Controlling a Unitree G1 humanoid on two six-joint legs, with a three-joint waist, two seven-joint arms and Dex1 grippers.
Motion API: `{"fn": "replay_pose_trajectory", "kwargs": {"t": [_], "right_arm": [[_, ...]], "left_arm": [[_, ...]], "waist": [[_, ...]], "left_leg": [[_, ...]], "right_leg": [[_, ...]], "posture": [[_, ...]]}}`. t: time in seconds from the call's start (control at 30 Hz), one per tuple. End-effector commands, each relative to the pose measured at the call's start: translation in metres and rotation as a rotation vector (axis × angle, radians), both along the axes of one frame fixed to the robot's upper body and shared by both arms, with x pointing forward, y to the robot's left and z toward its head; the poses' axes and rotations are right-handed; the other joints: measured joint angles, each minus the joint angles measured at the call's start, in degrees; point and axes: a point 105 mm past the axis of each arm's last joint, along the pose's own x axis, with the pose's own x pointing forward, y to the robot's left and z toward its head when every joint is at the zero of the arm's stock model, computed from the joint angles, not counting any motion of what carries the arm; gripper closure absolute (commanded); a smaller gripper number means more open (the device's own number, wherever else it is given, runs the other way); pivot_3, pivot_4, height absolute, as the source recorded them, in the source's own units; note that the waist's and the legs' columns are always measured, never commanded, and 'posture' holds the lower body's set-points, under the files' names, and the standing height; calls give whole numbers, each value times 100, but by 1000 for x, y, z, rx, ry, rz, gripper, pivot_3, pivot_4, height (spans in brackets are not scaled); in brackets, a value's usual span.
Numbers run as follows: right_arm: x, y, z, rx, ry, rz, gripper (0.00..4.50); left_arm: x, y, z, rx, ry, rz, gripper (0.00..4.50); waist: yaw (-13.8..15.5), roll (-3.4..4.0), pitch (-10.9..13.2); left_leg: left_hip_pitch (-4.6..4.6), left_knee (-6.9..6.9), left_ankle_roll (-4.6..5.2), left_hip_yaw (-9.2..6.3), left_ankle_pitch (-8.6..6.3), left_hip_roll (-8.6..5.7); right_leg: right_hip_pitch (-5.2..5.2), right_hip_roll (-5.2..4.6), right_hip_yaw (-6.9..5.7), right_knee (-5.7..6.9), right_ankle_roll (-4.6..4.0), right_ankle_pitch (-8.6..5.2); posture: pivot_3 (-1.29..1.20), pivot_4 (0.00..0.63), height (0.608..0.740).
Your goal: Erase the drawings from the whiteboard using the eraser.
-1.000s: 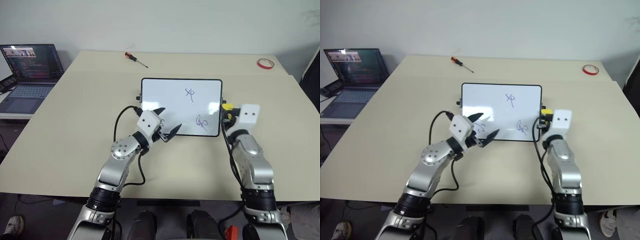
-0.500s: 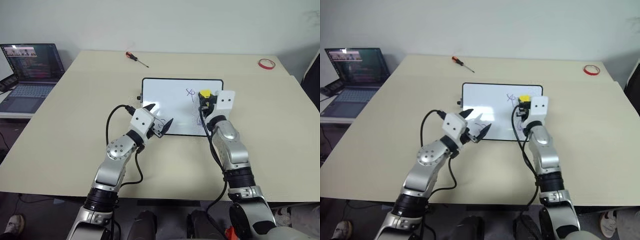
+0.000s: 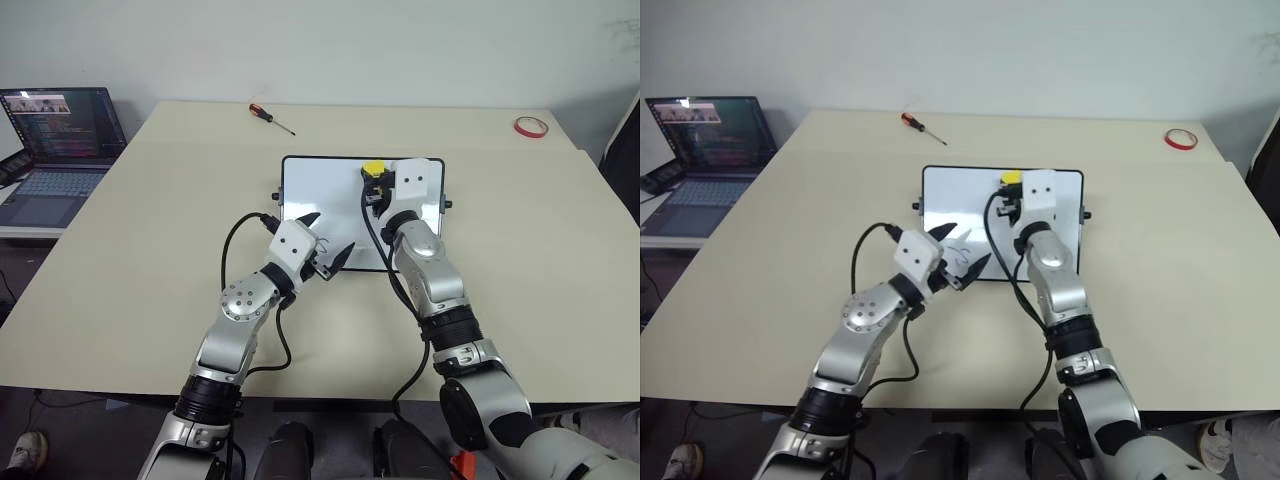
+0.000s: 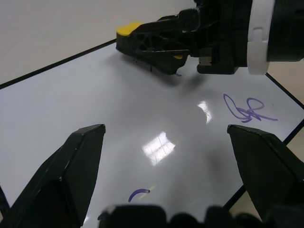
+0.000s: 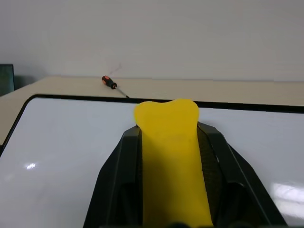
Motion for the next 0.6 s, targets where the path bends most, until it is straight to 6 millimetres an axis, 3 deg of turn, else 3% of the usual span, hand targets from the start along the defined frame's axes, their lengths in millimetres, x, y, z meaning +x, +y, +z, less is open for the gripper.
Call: {"fn": "replay_pose_trajectory", "kwargs": {"t": [0.03, 0.33, 0.6], "right_arm": [[4, -1, 7, -47, -9, -27, 3305], [7, -6, -2, -168, 19, -51, 3305], [0, -29, -17, -221, 87, -82, 3305]], "left_arm": [[-7, -7, 10, -24, -34, -29, 0], [-9, -12, 12, -37, -33, -32, 0], [-8, -15, 12, -46, -32, -36, 0]], "waist": [[0, 1, 0], [4, 1, -1], [31, -1, -2]], "left_leg": [[-1, 0, 0, 0, 0, 0], [5, 8, 0, -2, 0, -1], [3, 11, 0, -5, 0, -3]], "right_leg": [[0, 0, 0, 0, 0, 0], [4, -1, -1, 11, 0, 0], [7, -1, -5, 11, 0, 1]], "posture": [[0, 150, 740], [0, 150, 740], [0, 150, 740]]}}
